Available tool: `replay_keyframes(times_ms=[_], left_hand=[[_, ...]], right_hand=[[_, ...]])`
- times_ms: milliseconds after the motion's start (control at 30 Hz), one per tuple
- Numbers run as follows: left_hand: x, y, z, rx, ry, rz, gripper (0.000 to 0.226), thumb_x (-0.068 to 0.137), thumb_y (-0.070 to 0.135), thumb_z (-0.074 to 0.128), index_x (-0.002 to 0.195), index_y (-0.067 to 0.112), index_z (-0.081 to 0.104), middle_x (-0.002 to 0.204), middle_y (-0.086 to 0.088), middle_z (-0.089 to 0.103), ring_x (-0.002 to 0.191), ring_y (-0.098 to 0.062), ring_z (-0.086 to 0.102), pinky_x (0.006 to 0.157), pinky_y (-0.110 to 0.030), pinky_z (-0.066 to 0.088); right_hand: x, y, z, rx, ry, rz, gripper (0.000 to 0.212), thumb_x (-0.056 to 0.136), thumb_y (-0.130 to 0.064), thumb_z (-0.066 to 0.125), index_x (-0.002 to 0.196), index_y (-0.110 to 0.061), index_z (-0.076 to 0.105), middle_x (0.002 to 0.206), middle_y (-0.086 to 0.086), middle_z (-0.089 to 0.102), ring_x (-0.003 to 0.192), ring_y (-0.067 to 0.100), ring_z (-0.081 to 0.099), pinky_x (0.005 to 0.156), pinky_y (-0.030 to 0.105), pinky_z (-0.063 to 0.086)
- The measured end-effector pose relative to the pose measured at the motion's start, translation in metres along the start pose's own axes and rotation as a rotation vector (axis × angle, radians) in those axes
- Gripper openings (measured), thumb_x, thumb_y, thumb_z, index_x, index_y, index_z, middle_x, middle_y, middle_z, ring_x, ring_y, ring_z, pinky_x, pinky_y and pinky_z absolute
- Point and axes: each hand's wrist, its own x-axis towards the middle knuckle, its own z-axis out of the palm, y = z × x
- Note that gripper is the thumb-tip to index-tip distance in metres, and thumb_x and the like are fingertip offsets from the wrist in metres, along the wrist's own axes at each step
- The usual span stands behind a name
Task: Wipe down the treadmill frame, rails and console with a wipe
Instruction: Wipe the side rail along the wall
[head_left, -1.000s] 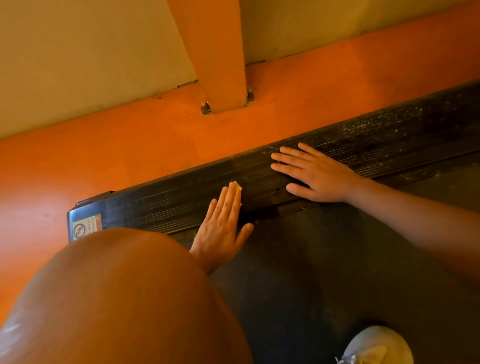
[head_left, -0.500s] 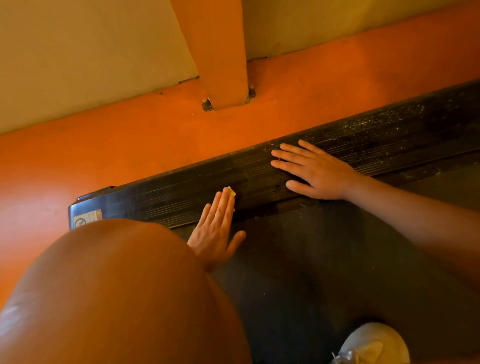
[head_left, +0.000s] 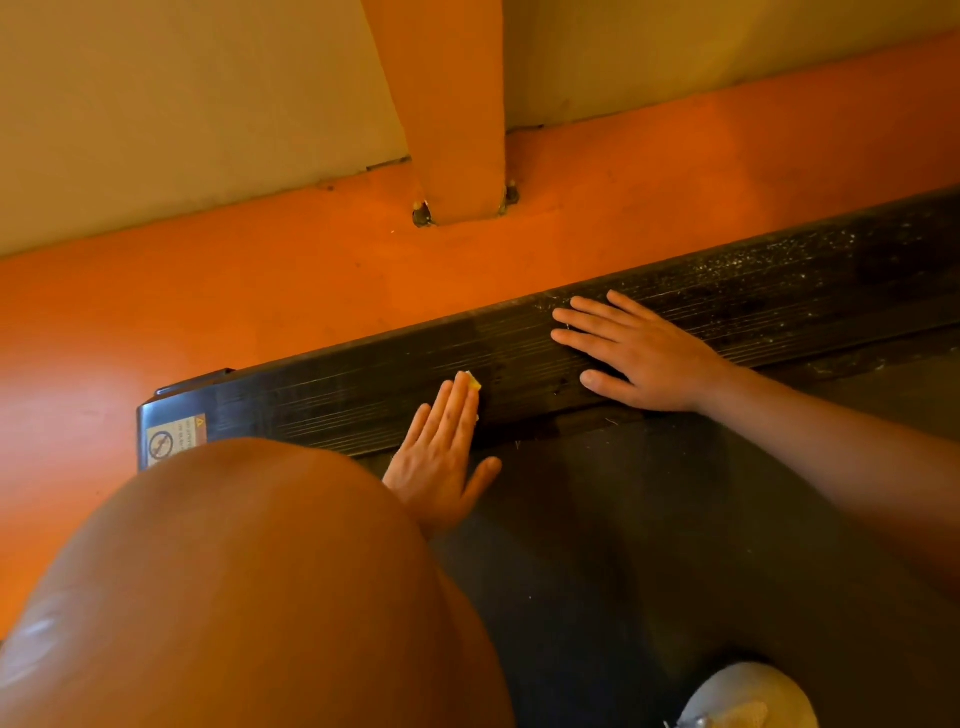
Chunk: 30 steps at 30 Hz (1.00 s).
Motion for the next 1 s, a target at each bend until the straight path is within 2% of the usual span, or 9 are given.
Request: replay_keyframes(times_ms=[100, 200, 400, 500, 633, 800, 900, 1000], left_hand=[[0.042, -0.009, -0.016, -0.027, 0.111, -0.038, 0.082, 0.104, 0.062, 0.02, 0.159, 0.014, -0.017, 0.166, -0.005, -0.024, 0.153, -0.019, -0.023, 0.126, -0.042, -0.004], [0.065, -0.016, -0.026, -0.004, 0.131, -0.051, 0.084, 0.104, 0.062, 0.023, 0.16, 0.013, -0.016, 0.167, -0.006, -0.022, 0.154, -0.02, -0.021, 0.125, -0.042, -0.005], [0.008, -0.003, -0.009, -0.03, -0.032, 0.03, 0.088, 0.095, 0.072, 0.006, 0.157, 0.016, -0.021, 0.165, -0.003, -0.028, 0.153, -0.02, -0.024, 0.127, -0.047, 0.0], [0.033, -0.014, -0.025, -0.005, 0.012, 0.018, 0.086, 0.097, 0.071, 0.009, 0.158, 0.017, -0.02, 0.166, -0.003, -0.025, 0.153, -0.02, -0.022, 0.127, -0.049, 0.002], [0.074, -0.025, -0.042, -0.025, 0.092, -0.059, 0.086, 0.103, 0.065, 0.021, 0.16, 0.013, -0.015, 0.168, -0.007, -0.02, 0.154, -0.02, -0.019, 0.127, -0.047, 0.001], [0.006, -0.003, -0.009, -0.113, 0.001, 0.057, 0.087, 0.097, 0.073, 0.009, 0.158, 0.019, -0.021, 0.166, -0.001, -0.027, 0.153, -0.018, -0.023, 0.127, -0.05, 0.002], [-0.013, 0.005, 0.001, -0.109, -0.059, 0.041, 0.085, 0.093, 0.077, 0.002, 0.153, 0.025, -0.028, 0.164, 0.002, -0.03, 0.152, -0.015, -0.026, 0.127, -0.049, 0.0], [0.029, 0.001, -0.014, -0.132, 0.052, -0.008, 0.083, 0.097, 0.071, 0.01, 0.157, 0.021, -0.021, 0.165, 0.001, -0.026, 0.153, -0.016, -0.023, 0.127, -0.047, -0.003]], right_hand=[[0.003, 0.001, 0.0, -0.008, -0.012, -0.005, 0.063, 0.107, -0.059, 0.021, 0.163, -0.032, 0.015, 0.172, -0.009, 0.003, 0.156, 0.006, -0.01, 0.127, 0.039, -0.006], [0.003, 0.002, -0.001, -0.007, -0.02, -0.004, 0.062, 0.107, -0.058, 0.022, 0.163, -0.031, 0.016, 0.171, -0.009, 0.002, 0.156, 0.006, -0.01, 0.127, 0.037, -0.009], [0.0, 0.004, 0.002, 0.028, 0.023, -0.017, 0.062, 0.108, -0.057, 0.026, 0.163, -0.029, 0.021, 0.171, -0.008, 0.008, 0.157, 0.008, -0.005, 0.128, 0.04, -0.003], [0.002, 0.004, 0.002, 0.024, 0.029, -0.021, 0.063, 0.107, -0.058, 0.025, 0.162, -0.029, 0.022, 0.171, -0.007, 0.01, 0.158, 0.009, -0.003, 0.129, 0.044, 0.002], [0.003, 0.002, 0.003, 0.025, 0.011, -0.016, 0.063, 0.107, -0.059, 0.024, 0.163, -0.03, 0.021, 0.171, -0.009, 0.008, 0.157, 0.008, -0.005, 0.128, 0.04, -0.003], [0.003, 0.002, 0.002, 0.033, 0.023, -0.026, 0.062, 0.107, -0.057, 0.025, 0.163, -0.03, 0.021, 0.171, -0.008, 0.008, 0.158, 0.008, -0.004, 0.128, 0.041, -0.002], [0.001, 0.003, 0.002, 0.029, 0.033, -0.027, 0.062, 0.107, -0.056, 0.025, 0.163, -0.029, 0.021, 0.171, -0.007, 0.008, 0.157, 0.008, -0.005, 0.128, 0.039, -0.003], [0.002, 0.003, 0.002, 0.029, 0.028, -0.032, 0.062, 0.107, -0.056, 0.025, 0.163, -0.029, 0.022, 0.171, -0.007, 0.008, 0.157, 0.008, -0.005, 0.127, 0.038, -0.005]])
